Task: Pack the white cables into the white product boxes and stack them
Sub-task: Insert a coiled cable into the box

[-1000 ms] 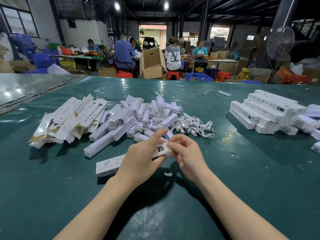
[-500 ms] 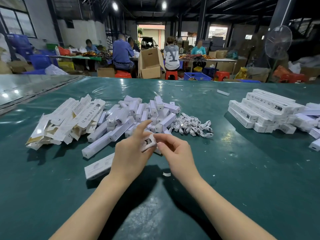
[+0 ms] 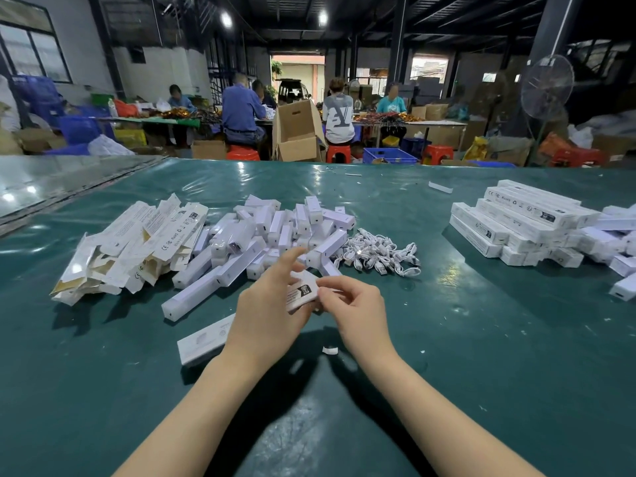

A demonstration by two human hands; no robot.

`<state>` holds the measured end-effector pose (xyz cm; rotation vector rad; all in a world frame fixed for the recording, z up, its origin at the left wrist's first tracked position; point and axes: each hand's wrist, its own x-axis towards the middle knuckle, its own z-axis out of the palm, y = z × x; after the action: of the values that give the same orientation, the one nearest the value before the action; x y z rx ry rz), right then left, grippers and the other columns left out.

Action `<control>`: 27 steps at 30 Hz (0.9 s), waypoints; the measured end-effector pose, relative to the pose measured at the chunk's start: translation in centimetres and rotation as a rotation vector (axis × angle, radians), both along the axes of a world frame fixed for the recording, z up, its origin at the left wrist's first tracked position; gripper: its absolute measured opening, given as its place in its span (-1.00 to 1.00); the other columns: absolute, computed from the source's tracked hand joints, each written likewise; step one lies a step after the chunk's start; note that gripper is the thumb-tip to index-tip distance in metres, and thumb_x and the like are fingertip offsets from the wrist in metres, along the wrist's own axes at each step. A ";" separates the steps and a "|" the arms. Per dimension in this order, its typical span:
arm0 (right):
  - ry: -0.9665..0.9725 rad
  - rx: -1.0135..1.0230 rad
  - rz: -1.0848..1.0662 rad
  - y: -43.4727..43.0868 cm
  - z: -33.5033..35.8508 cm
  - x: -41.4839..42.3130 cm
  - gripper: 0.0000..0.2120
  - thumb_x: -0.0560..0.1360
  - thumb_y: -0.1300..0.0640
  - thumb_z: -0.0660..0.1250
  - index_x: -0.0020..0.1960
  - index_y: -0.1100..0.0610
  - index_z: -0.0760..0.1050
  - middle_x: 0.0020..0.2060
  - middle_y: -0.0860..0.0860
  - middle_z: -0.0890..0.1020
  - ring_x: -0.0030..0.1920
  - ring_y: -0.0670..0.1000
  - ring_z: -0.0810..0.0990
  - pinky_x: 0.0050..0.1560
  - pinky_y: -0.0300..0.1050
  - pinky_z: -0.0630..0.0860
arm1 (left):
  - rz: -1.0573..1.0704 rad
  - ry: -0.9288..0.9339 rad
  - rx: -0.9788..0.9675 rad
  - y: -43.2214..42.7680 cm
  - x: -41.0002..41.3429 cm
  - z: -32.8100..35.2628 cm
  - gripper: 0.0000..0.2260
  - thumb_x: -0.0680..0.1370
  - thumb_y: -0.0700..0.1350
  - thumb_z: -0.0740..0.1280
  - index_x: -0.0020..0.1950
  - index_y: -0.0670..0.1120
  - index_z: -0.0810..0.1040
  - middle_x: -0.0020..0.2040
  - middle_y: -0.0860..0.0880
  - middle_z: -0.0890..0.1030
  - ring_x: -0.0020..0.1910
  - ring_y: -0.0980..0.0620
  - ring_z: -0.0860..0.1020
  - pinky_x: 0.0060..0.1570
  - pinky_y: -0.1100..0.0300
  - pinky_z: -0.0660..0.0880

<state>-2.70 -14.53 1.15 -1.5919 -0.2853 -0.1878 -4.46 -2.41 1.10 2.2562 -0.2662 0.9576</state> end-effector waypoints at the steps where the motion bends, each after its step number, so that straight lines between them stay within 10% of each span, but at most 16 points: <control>1: 0.007 0.003 -0.028 0.1 0.0 0.2 -0.77 0.40 0.38 0.31 -0.24 0.08 0.60 -0.45 -0.11 0.63 -0.37 -0.18 0.58 -0.23 -0.34 0.51 | 0.005 0.029 0.008 0.2 0.0 0.0 -0.44 0.34 -0.19 0.50 0.29 -0.01 0.42 -0.01 0.14 0.56 -0.05 0.11 0.55 -0.14 0.41 0.29; 9: 0.067 0.082 -0.424 -4.2 -0.8 3.7 -0.79 0.48 0.32 0.26 0.05 0.24 0.62 -0.13 0.13 0.67 -0.13 0.01 0.54 0.12 0.06 0.50 | 0.200 0.460 0.250 2.4 0.1 -0.6 -0.82 0.51 -0.02 0.28 0.08 -0.02 0.50 -0.08 0.00 0.58 -0.05 -0.06 0.49 -0.17 0.12 0.35; 16: -0.006 0.028 -0.193 -1.7 -1.1 2.1 -0.72 0.49 0.33 0.25 0.10 0.05 0.55 -0.21 -0.25 0.62 -0.16 -0.20 0.55 -0.13 -0.51 0.40 | 0.124 0.114 -0.672 1.2 0.7 -0.1 -0.56 0.58 -0.26 0.18 0.45 -0.12 0.19 0.16 0.11 0.50 0.04 0.19 0.49 0.00 0.36 0.31; 19: 0.015 0.210 -0.059 -0.7 -0.7 1.4 -0.52 0.49 0.43 0.19 0.31 0.05 0.37 -0.04 -0.19 0.59 -0.11 -0.31 0.55 0.00 -0.47 0.44 | 0.089 0.119 -0.833 0.8 1.1 -0.7 -0.64 0.59 -0.20 0.18 0.39 -0.16 0.31 0.21 -0.06 0.51 0.13 0.07 0.51 0.25 0.07 0.40; 27: -0.160 -0.090 -0.203 -1.7 -0.7 1.5 -0.66 0.44 0.34 0.34 0.16 0.07 0.50 -0.08 -0.08 0.61 -0.17 -0.20 0.58 -0.11 -0.47 0.42 | -0.122 0.013 -1.352 1.5 1.8 -0.2 -0.74 0.61 -0.26 0.15 0.28 -0.07 0.40 0.01 -0.04 0.55 -0.04 0.01 0.55 -0.15 0.29 0.58</control>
<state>-1.19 -16.23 0.46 -1.6979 -0.2585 -0.4667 -2.64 -0.87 0.94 0.9815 0.2197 0.6925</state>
